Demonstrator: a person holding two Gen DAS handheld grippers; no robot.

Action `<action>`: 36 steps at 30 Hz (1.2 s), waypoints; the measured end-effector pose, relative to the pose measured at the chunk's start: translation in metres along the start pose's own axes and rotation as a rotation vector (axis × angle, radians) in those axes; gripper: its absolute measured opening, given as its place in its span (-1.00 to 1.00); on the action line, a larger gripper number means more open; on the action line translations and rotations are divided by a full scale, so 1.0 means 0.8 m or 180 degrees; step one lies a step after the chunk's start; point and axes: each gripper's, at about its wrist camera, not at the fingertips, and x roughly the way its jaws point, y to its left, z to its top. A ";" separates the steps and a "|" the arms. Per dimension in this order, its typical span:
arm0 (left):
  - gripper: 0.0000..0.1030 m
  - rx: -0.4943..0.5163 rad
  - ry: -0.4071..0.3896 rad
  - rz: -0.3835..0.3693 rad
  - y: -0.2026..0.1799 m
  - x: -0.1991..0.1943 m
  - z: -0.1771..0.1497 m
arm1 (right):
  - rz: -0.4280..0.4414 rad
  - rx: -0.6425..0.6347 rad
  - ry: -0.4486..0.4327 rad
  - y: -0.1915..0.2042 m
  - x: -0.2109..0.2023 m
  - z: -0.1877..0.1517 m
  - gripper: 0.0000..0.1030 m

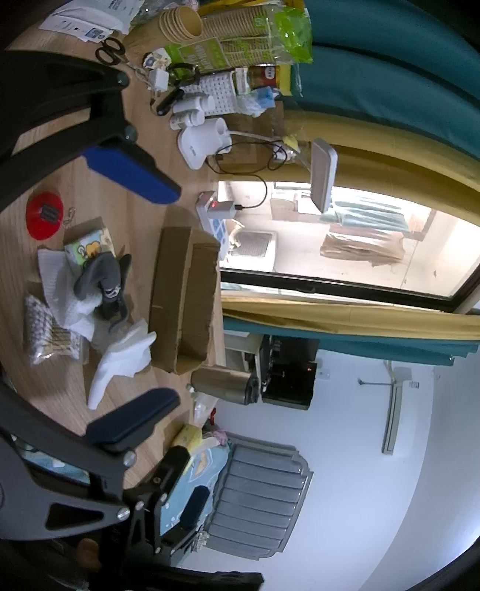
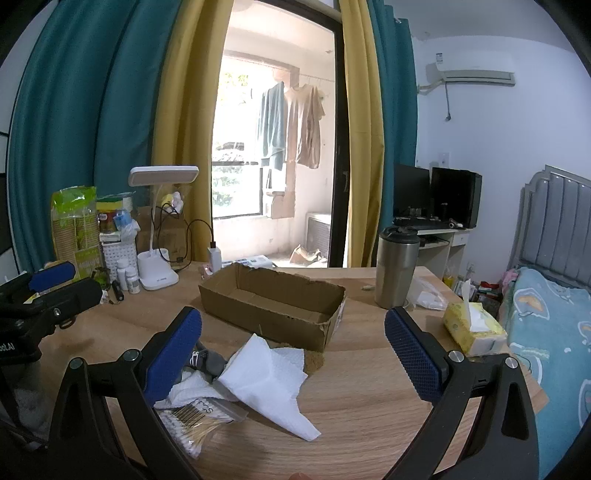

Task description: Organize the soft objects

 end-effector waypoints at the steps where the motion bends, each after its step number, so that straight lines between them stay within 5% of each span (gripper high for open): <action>1: 0.96 -0.0001 -0.0002 0.0000 0.000 0.000 -0.001 | 0.0001 0.0001 0.0000 0.000 0.001 0.000 0.97; 14: 0.96 -0.0028 0.0083 0.0080 0.008 0.004 -0.010 | 0.0018 -0.0047 0.0124 0.009 0.012 -0.006 0.97; 36: 0.96 -0.0078 0.1103 0.0539 0.086 0.077 -0.100 | 0.0152 0.0029 0.0860 0.029 0.124 -0.049 0.97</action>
